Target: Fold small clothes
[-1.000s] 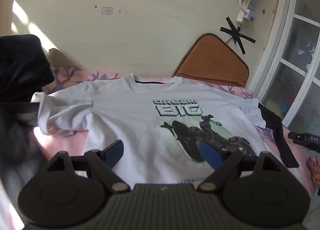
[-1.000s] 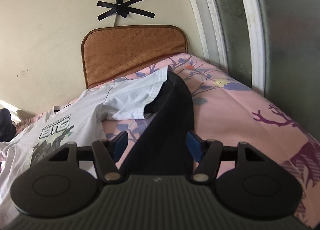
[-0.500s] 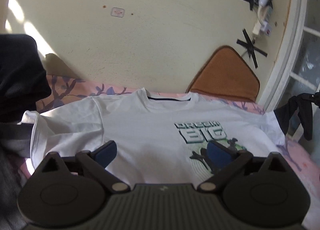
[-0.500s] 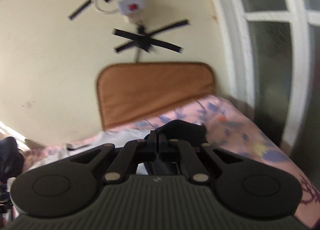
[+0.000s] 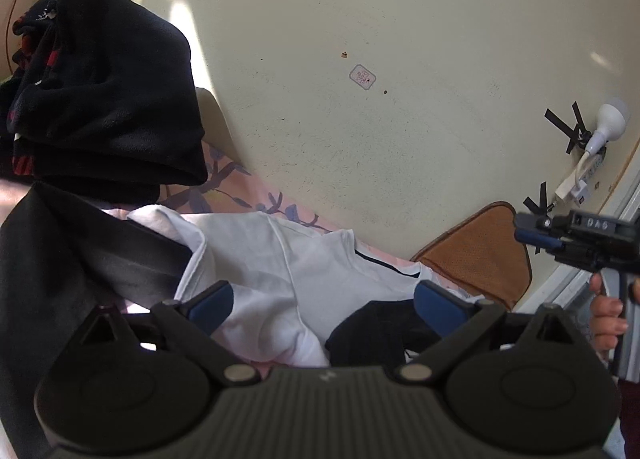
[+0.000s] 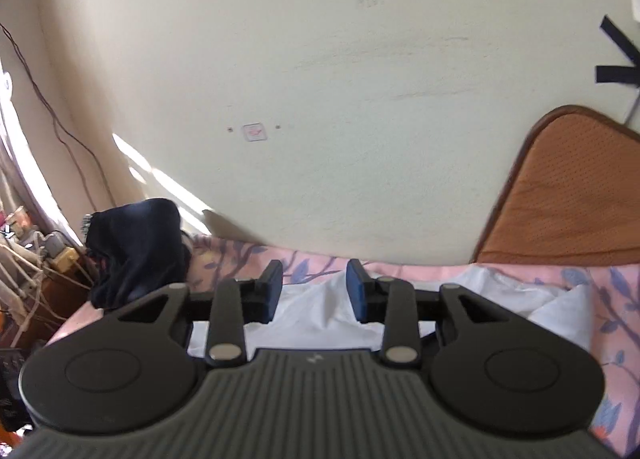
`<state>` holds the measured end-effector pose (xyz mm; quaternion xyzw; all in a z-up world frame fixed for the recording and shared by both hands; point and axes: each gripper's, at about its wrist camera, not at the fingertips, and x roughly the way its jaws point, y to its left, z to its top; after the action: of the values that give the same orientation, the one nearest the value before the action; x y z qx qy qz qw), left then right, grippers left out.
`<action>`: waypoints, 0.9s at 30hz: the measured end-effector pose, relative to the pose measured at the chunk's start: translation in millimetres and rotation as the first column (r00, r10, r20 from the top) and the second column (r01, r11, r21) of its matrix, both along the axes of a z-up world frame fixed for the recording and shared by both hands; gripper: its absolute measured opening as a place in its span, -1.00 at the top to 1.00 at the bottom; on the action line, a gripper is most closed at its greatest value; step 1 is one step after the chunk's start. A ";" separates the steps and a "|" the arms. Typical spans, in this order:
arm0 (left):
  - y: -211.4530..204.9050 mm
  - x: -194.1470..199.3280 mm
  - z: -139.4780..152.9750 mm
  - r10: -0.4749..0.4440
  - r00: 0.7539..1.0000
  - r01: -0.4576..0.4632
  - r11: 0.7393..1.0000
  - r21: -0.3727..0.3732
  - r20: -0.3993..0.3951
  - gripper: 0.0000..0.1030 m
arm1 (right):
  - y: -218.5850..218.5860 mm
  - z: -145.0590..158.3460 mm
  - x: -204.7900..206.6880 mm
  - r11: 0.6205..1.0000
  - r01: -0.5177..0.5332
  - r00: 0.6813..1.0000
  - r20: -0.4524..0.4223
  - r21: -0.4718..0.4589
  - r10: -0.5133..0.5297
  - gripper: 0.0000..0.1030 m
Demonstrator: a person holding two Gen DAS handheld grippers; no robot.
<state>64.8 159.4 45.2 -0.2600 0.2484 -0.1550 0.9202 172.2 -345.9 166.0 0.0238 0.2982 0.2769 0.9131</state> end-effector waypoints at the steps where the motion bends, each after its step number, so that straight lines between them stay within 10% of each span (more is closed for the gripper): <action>1: -0.1 -0.6 0.2 -0.003 1.000 0.003 1.000 -0.002 0.004 -0.94 | -7.9 -4.4 1.0 0.999 0.035 0.999 0.013 -0.024 -0.034 0.26; 12: -6.6 -6.4 2.9 0.017 1.000 -0.019 0.996 0.081 0.020 -0.96 | -106.9 -124.4 43.9 0.831 0.379 0.910 0.001 -0.407 -0.414 0.21; 17: 35.9 -30.1 20.8 0.229 0.964 -0.235 0.971 0.036 0.137 -0.96 | -99.9 -103.8 34.8 0.761 0.501 0.859 0.129 -0.412 -0.496 0.09; 23: 101.0 -67.3 28.5 0.510 0.842 -0.488 0.859 -0.151 0.175 -0.96 | -12.4 -39.0 -16.2 0.943 0.178 0.979 0.144 -0.281 -0.142 0.08; 27: 115.5 -78.9 32.1 0.588 0.787 -0.570 0.809 -0.148 0.186 -0.96 | 96.9 -44.6 -65.0 0.925 -0.248 0.961 0.052 -0.286 0.273 0.08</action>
<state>-14.1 274.8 77.3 -0.3430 0.0453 0.0962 0.9333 107.1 -249.0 121.5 -0.1566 0.2928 0.3522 0.8751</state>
